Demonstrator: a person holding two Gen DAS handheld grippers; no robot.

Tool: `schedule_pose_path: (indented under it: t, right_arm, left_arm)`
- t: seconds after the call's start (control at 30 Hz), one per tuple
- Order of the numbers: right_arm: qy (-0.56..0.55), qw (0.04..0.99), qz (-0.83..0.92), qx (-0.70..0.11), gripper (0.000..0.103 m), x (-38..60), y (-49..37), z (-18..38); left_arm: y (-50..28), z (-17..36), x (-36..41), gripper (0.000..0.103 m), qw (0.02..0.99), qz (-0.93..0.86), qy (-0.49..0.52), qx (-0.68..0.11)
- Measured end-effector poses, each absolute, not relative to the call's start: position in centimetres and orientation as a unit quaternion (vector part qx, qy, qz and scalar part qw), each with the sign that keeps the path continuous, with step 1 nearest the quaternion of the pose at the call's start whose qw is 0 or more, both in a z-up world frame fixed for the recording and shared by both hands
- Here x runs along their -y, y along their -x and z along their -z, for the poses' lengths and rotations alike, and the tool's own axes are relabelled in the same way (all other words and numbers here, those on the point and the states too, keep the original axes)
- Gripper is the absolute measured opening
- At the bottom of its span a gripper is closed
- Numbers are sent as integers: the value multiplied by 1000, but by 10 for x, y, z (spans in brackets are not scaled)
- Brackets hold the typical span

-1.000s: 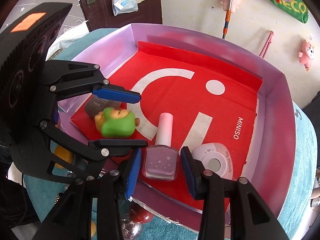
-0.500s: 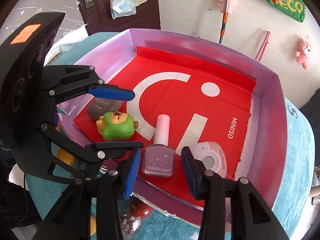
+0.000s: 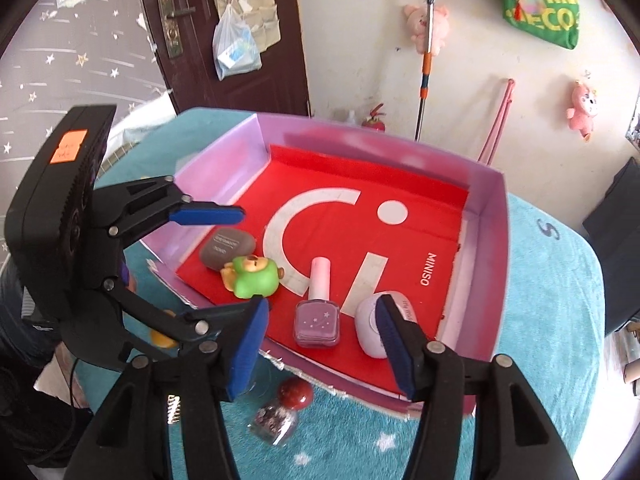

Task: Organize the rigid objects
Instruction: 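Open both tools and withdraw them from the box over the blanket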

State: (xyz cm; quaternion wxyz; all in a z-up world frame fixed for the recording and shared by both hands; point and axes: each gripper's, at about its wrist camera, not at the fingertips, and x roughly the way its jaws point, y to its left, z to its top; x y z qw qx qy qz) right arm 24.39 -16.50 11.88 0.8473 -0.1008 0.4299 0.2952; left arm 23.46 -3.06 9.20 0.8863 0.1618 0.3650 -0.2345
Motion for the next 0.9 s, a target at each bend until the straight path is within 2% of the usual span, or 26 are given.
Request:
schedule_pose_path:
  t: [0.1, 0.17, 0.3, 0.43, 0.5, 0.73, 0.9]
  right_arm:
    - [95, 856, -292, -416, 63, 168, -232, -131]
    - [88, 863, -290, -404, 68, 172, -222, -140]
    - [78, 876, -288, -379, 73, 177, -200, -157]
    - [65, 886, -287, -358, 83, 183, -177, -169]
    - [63, 891, -282, -351, 87, 185, -166, -172]
    - [58, 914, -246, -318, 103, 195, -118, -174]
    - [42, 928, -211, -304, 103, 207, -89, -165]
  left_arm:
    - [-224, -104, 25, 79, 896, 232, -139, -352]
    - [-217, -111, 21, 80, 904, 221, -124, -345]
    - [-197, -129, 11, 86, 922, 194, -95, -322]
    - [-170, -145, -1, 89, 936, 176, -63, -298]
    - [-158, -151, -6, 95, 942, 163, -52, -289]
    - [-109, -160, -12, 96, 955, 132, -26, -265]
    - [-75, -154, -12, 98, 961, 109, -8, -254]
